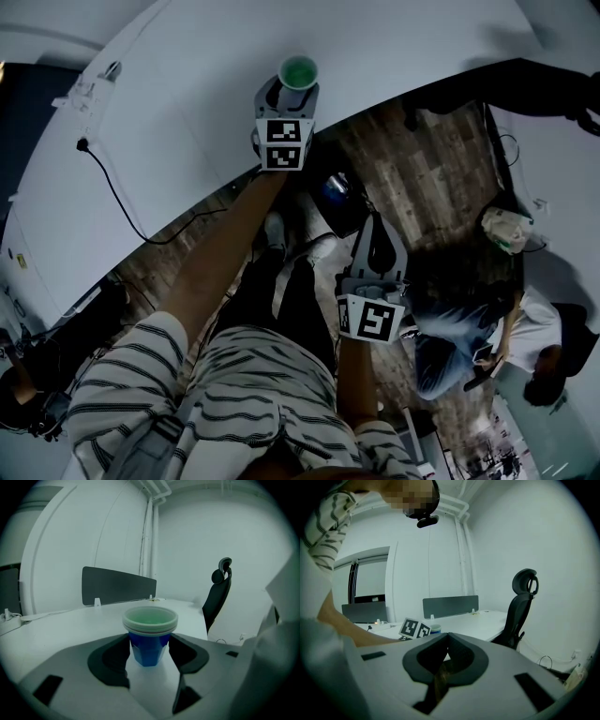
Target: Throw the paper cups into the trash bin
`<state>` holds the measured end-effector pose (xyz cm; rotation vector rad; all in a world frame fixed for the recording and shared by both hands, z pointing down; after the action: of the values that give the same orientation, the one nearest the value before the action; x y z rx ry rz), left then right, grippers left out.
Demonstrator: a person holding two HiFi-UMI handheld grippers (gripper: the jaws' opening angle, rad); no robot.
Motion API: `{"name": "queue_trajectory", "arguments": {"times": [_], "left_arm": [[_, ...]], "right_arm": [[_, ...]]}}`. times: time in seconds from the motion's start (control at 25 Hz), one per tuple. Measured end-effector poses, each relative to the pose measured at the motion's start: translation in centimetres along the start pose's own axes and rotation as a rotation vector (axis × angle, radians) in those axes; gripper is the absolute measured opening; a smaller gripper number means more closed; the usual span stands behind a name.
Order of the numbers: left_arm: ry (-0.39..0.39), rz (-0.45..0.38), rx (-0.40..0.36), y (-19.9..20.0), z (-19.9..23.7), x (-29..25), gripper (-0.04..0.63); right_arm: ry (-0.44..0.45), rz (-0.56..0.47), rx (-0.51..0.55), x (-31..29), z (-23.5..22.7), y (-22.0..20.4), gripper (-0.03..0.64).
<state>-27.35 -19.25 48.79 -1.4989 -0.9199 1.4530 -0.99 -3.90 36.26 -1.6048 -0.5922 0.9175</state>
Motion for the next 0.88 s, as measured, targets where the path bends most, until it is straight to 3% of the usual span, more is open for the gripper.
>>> {"name": "queue_trajectory", "arguments": {"times": [0.44,0.88], "left_arm": [[-0.006,-0.064,0.021,2.5,-0.9,3.2,0.278],[-0.05,-0.118,-0.016,5.6,-3.3,8.4,0.278]], "right_arm": [[-0.04,-0.036,-0.012,2.1,-0.4,1.1,0.011],[-0.057,-0.081,-0.021,5.4,-0.3,2.6,0.011]]}}
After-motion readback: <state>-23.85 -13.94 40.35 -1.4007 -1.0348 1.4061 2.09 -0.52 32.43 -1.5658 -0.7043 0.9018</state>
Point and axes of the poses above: the fingertips, and each gripper's own axes: x backward along the fingers, z to its left, y out of its top, the point moved 9 cm from there along x, backward along the fingers, and after that the axes turned 1 degree about -x, right-handed, at the moved point
